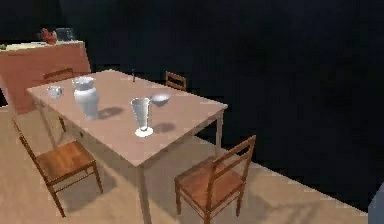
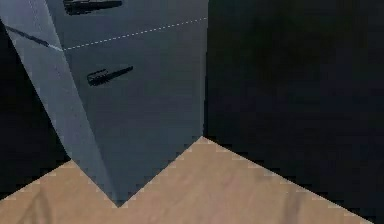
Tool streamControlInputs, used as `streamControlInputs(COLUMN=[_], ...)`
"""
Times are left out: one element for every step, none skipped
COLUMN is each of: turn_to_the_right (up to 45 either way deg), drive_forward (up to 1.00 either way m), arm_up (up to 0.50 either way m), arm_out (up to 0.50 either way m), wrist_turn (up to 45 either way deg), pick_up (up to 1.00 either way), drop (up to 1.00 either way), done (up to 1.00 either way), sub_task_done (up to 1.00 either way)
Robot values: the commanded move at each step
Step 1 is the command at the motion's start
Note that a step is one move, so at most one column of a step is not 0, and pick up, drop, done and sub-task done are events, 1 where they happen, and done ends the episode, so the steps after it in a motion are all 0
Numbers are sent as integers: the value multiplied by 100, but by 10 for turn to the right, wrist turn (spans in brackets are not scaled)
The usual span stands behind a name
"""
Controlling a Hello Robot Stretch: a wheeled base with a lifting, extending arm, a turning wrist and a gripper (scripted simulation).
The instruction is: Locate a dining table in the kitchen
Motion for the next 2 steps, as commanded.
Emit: streamControlInputs(turn_to_the_right=[-180,0], drive_forward=[0,0], arm_up=[0,0], arm_out=[0,0], wrist_turn=[0,0], pick_up=[0,0], drop=[0,0], done=[0,100], sub_task_done=[0,0])
